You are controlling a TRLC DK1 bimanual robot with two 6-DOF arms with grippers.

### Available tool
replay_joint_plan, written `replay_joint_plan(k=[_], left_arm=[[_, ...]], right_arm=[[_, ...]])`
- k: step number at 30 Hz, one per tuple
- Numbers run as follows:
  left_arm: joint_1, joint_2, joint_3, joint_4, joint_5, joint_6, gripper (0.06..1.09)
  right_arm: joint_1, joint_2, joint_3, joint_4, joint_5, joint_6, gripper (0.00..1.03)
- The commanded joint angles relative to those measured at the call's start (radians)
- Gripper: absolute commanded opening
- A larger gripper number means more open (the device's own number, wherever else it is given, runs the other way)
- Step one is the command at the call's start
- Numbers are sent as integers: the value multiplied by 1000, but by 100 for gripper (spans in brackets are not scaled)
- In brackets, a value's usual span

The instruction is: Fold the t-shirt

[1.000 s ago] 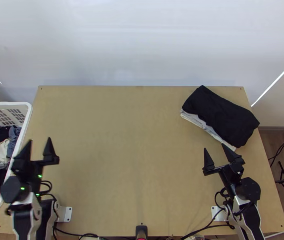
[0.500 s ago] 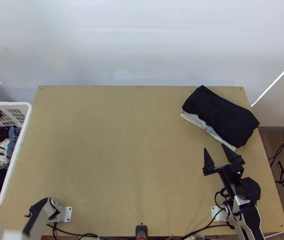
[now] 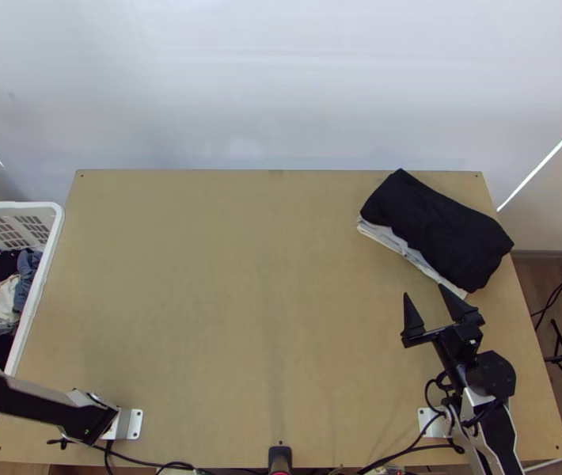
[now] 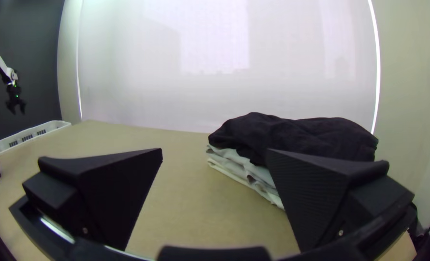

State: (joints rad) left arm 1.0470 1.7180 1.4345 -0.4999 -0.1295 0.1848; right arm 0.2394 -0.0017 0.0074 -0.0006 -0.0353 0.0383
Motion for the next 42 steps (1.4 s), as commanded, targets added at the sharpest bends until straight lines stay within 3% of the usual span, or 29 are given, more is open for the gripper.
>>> replay_joint_plan(k=[1, 10, 14, 19, 21, 24, 25, 27, 31, 37, 42], left_arm=[[70, 296, 7, 116, -12, 163, 104], [70, 517, 66, 159, -58, 217, 103], [71, 626, 84, 276, -194, 274, 103], [74, 712, 118, 297, -216, 308, 102], [82, 756, 149, 305, -214, 331, 80], [81, 775, 191, 331, -214, 338, 19], [77, 750, 202, 327, -213, 331, 9], [73, 641, 202, 273, -131, 305, 10], [51, 394, 284, 104, 50, 140, 10], [-10, 212, 612, -266, 191, -44, 10], [-87, 55, 665, -353, 281, -65, 10]], right_arm=[[0, 0, 0, 1, 0, 0, 99], [0, 0, 0, 1, 0, 0, 99], [0, 0, 0, 1, 0, 0, 99], [0, 0, 0, 1, 0, 0, 99], [1, 0, 0, 1, 0, 0, 99], [0, 0, 0, 1, 0, 0, 99], [0, 0, 0, 1, 0, 0, 99], [0, 0, 0, 1, 0, 0, 99], [0, 0, 0, 1, 0, 0, 99], [0, 0, 0, 1, 0, 0, 99], [0, 0, 0, 1, 0, 0, 99]])
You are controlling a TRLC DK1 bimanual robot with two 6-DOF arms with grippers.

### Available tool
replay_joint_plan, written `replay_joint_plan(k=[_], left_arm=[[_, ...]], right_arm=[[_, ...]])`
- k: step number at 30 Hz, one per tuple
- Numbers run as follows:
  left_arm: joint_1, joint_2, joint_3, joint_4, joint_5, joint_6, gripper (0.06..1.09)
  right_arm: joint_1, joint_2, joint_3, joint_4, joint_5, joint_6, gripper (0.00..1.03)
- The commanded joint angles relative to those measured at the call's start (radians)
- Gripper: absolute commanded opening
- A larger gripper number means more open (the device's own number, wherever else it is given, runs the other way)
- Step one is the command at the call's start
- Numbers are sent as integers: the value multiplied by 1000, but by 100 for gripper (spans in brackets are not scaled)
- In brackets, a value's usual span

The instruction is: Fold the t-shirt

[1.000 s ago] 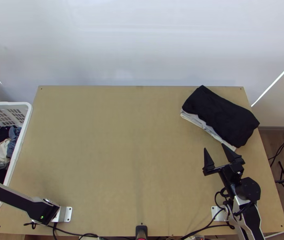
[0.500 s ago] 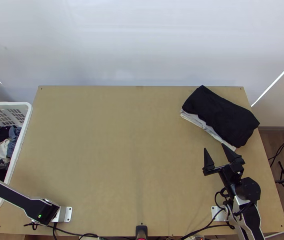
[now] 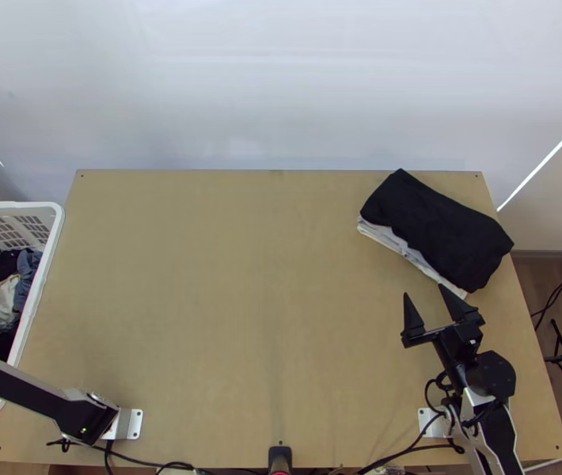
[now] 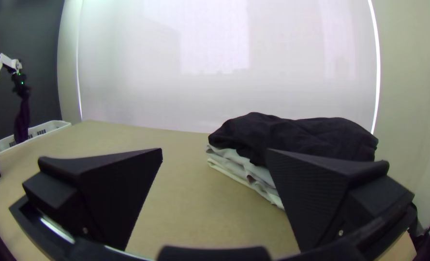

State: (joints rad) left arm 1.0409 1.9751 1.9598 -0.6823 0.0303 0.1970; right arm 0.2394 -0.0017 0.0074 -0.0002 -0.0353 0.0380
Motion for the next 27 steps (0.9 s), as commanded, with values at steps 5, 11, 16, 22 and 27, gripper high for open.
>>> replay_joint_plan(k=[5, 11, 16, 22, 27], left_arm=[[-196, -371, 137, -209, 164, -113, 9], [-407, -507, 126, -246, 163, -153, 9], [-696, -564, 74, -257, 45, -206, 9], [-1088, -608, -62, -232, -162, -251, 9], [-1394, -613, -240, -161, -313, -318, 9]], right_arm=[[0, 0, 0, 0, 0, 0, 99], [0, 0, 0, 0, 0, 0, 99], [0, 0, 0, 0, 0, 0, 99], [0, 0, 0, 0, 0, 0, 99], [0, 0, 0, 0, 0, 0, 99]])
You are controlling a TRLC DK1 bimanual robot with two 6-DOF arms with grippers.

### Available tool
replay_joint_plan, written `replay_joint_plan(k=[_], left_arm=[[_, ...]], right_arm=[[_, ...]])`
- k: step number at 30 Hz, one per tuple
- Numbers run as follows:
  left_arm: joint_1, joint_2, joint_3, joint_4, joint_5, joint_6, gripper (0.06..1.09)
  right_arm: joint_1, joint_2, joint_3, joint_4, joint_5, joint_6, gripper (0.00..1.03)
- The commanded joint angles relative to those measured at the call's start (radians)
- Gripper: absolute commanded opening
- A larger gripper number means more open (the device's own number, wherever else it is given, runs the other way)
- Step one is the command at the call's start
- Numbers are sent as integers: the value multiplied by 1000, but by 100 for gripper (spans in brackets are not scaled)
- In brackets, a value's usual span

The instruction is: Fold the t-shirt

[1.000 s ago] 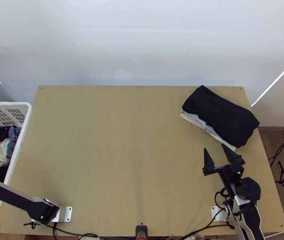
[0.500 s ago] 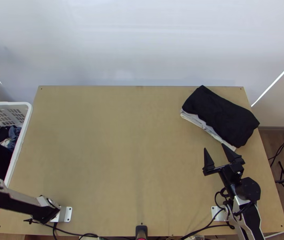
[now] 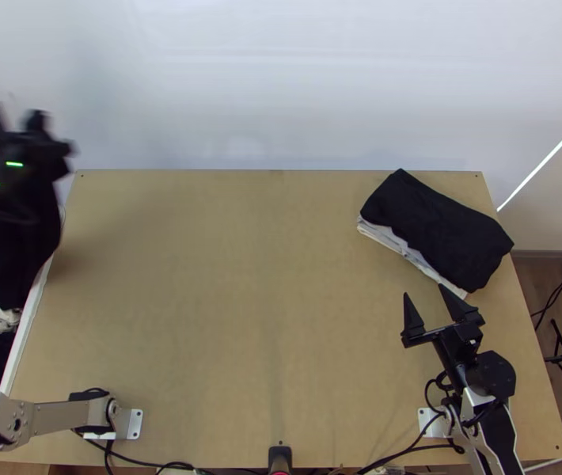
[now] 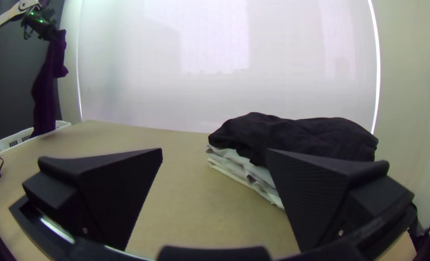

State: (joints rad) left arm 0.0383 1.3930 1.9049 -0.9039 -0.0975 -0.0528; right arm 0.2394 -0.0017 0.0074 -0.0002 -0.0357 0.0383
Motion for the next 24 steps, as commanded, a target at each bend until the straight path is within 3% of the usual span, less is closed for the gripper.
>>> replay_joint_plan(k=[1, 10, 24], left_arm=[[-443, -31, -231, 85, -194, -78, 9], [-776, 38, -529, 373, -226, -208, 9], [-1131, 402, -190, 511, -226, -364, 9]], right_arm=[[0, 0, 0, 0, 0, 0, 99], [0, 0, 0, 0, 0, 0, 99], [0, 0, 0, 0, 0, 0, 99]])
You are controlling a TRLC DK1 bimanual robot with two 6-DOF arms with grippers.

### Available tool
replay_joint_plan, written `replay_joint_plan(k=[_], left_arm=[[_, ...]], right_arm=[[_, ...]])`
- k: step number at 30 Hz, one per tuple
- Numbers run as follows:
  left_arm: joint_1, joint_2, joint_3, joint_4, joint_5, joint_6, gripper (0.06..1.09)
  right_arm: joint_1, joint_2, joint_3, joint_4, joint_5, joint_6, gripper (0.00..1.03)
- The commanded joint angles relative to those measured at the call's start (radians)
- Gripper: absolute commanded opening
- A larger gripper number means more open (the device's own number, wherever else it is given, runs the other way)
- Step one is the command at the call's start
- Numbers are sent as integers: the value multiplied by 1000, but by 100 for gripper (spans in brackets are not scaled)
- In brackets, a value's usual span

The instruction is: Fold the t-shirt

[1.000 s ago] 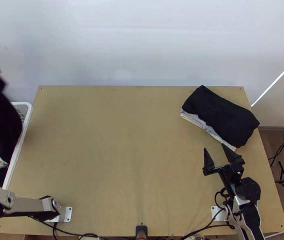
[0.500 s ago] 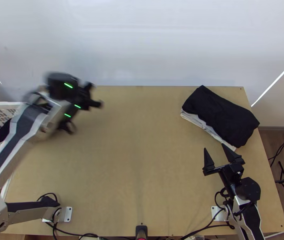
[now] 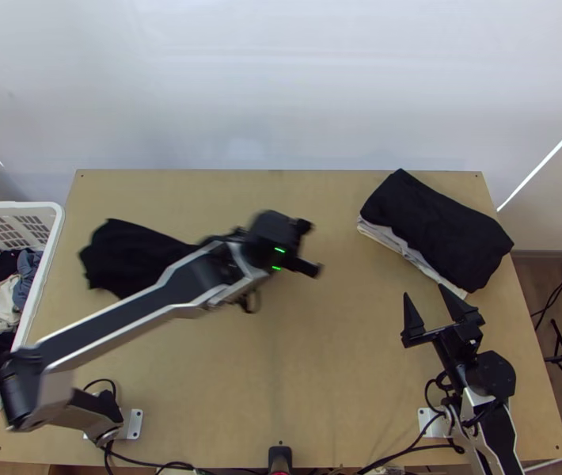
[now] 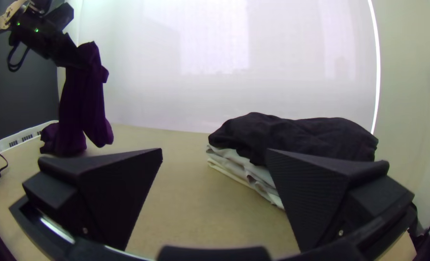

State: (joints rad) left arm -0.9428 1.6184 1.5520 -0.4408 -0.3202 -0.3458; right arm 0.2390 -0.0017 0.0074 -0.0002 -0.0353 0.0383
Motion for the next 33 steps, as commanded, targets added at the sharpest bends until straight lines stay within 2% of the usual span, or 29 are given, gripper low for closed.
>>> replay_joint_plan(k=[1, 3, 4, 6, 9, 12, 16, 25, 29, 33], left_arm=[[-159, 190, 191, 47, -2, -88, 9], [-174, 187, 203, 50, 0, -104, 11], [-180, 172, 201, 50, -2, -107, 31], [-179, 135, 191, 45, 1, -94, 101], [-108, 55, 183, 13, 30, -85, 104], [16, -43, 161, -56, 150, -85, 104], [219, -203, 68, -64, 210, -75, 104], [765, -394, -305, -90, 242, 286, 104], [940, -427, -437, -182, 331, 358, 104], [1032, -423, -569, -245, 340, 430, 104]], right_arm=[[0, 0, 0, 0, 0, 0, 99], [0, 0, 0, 0, 0, 0, 99], [0, 0, 0, 0, 0, 0, 99], [0, 0, 0, 0, 0, 0, 99], [0, 0, 0, 0, 0, 0, 99], [0, 0, 0, 0, 0, 0, 99], [0, 0, 0, 0, 0, 0, 99], [0, 0, 0, 0, 0, 0, 99], [0, 0, 0, 0, 0, 0, 99], [2, 0, 0, 0, 0, 0, 99]])
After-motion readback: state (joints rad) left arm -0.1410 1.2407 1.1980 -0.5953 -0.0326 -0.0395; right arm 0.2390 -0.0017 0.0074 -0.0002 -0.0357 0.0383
